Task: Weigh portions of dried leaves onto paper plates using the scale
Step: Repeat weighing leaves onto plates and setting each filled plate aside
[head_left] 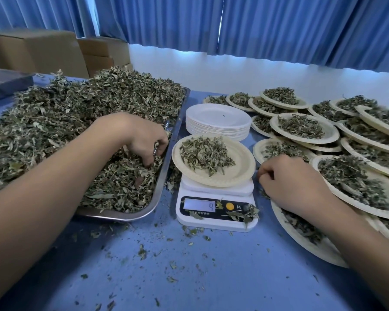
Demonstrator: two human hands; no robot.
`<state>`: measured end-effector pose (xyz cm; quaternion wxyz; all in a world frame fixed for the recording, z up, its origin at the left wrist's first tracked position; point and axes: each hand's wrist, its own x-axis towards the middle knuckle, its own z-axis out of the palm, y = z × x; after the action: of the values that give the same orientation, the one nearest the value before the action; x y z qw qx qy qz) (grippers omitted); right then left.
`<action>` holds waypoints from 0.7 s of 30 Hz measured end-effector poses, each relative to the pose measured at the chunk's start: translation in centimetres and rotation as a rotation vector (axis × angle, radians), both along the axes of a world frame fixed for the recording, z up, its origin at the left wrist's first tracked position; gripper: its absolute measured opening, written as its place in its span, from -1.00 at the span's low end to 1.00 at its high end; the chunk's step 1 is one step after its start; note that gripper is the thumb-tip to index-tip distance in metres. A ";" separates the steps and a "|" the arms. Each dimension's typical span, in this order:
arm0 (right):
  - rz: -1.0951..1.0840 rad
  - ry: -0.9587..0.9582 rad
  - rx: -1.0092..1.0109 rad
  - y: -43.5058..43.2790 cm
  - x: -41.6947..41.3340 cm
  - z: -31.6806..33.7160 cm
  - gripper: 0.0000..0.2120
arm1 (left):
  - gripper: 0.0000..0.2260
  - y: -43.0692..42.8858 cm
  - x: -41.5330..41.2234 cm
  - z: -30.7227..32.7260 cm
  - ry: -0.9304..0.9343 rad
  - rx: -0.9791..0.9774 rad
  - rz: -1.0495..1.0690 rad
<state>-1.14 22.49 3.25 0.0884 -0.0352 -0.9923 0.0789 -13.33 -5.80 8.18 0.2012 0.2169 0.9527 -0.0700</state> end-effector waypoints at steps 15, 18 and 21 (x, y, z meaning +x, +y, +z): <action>0.011 0.017 0.012 0.1 -0.2 -0.3 -0.74 | -0.81 -0.9 0.8 2.4 0.286 0.253 0.037; 0.010 0.013 0.013 0.2 -0.2 -0.3 -0.74 | -0.81 -0.3 1.1 2.7 0.474 0.354 0.101; 0.014 0.017 0.015 0.3 -0.2 -0.4 -0.75 | -0.79 0.7 1.6 2.6 0.540 0.465 0.080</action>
<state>-1.37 22.79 2.87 0.0963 -0.0269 -0.9923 0.0726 -11.76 -5.11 10.83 -0.1101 0.1931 0.9697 0.1017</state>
